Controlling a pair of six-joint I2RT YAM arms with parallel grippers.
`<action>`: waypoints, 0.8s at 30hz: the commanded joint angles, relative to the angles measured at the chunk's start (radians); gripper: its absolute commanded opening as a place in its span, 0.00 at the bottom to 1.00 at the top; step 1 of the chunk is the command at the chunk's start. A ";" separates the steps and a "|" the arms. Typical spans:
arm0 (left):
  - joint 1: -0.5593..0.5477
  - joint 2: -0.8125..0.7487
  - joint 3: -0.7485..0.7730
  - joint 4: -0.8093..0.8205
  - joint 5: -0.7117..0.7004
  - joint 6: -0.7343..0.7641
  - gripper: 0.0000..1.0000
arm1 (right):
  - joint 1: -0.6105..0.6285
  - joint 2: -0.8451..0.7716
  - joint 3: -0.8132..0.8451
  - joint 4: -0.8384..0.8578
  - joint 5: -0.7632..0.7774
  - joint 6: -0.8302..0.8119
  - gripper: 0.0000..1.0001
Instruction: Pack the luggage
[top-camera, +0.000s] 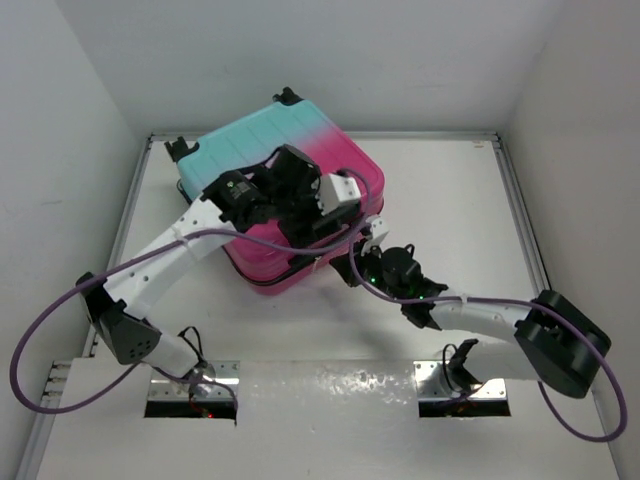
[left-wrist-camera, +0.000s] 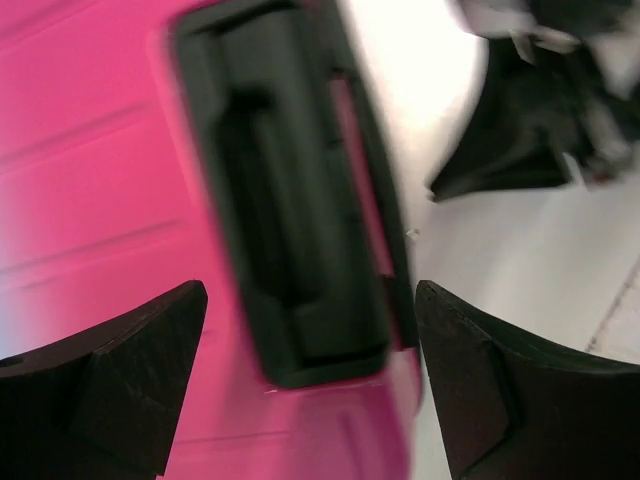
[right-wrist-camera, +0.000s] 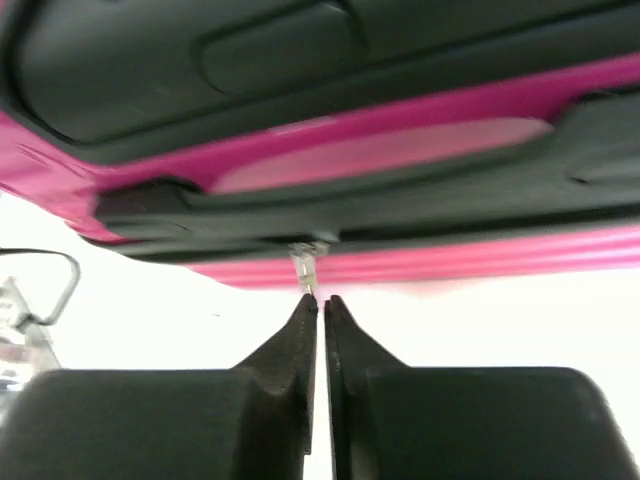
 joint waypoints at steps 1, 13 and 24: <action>-0.077 -0.020 -0.016 -0.010 -0.097 0.025 0.83 | -0.029 -0.043 -0.041 -0.002 -0.027 -0.057 0.08; -0.116 0.170 -0.009 0.104 -0.248 -0.119 0.88 | -0.068 -0.231 -0.202 -0.056 0.032 -0.036 0.45; -0.116 0.228 -0.061 0.110 -0.229 -0.155 0.31 | -0.055 0.063 -0.076 0.227 -0.146 -0.154 0.58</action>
